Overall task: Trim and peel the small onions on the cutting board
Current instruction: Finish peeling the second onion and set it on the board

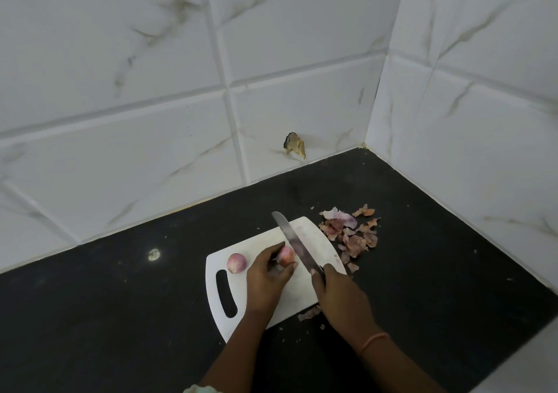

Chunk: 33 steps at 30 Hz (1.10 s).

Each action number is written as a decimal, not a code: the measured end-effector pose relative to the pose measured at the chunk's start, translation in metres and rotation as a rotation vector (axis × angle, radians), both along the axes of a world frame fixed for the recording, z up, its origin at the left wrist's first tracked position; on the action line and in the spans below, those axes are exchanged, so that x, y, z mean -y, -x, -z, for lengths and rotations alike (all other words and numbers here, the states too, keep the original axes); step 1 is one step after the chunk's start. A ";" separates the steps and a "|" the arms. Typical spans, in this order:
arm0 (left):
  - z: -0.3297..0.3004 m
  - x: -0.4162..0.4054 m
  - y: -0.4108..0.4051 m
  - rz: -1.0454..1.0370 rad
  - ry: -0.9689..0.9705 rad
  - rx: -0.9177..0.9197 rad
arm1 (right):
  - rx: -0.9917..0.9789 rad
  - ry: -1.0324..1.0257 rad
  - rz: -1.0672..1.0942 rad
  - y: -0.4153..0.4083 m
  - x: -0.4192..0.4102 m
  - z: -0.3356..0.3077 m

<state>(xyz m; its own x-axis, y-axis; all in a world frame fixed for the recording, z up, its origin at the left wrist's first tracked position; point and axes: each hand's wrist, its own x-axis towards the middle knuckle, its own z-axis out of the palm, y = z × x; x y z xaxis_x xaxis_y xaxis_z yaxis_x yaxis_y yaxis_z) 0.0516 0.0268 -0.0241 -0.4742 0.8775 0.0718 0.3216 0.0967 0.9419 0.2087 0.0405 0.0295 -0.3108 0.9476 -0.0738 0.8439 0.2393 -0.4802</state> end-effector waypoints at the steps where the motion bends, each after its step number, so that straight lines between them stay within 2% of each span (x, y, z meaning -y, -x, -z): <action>1: -0.001 0.000 0.000 0.000 -0.001 0.005 | 0.012 0.004 0.005 0.001 0.000 0.001; 14: 0.003 -0.003 0.003 0.024 -0.021 0.102 | 0.154 0.031 -0.120 0.009 -0.019 -0.016; 33: 0.000 -0.001 0.001 0.014 -0.078 0.097 | 0.287 -0.063 -0.133 0.023 -0.019 -0.001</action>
<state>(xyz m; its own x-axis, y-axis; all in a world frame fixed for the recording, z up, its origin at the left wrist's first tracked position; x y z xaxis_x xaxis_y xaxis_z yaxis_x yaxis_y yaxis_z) 0.0511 0.0282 -0.0238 -0.4700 0.8776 0.0944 0.2296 0.0182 0.9731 0.1853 0.0598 0.0303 -0.4067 0.9058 -0.1190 0.9023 0.3779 -0.2077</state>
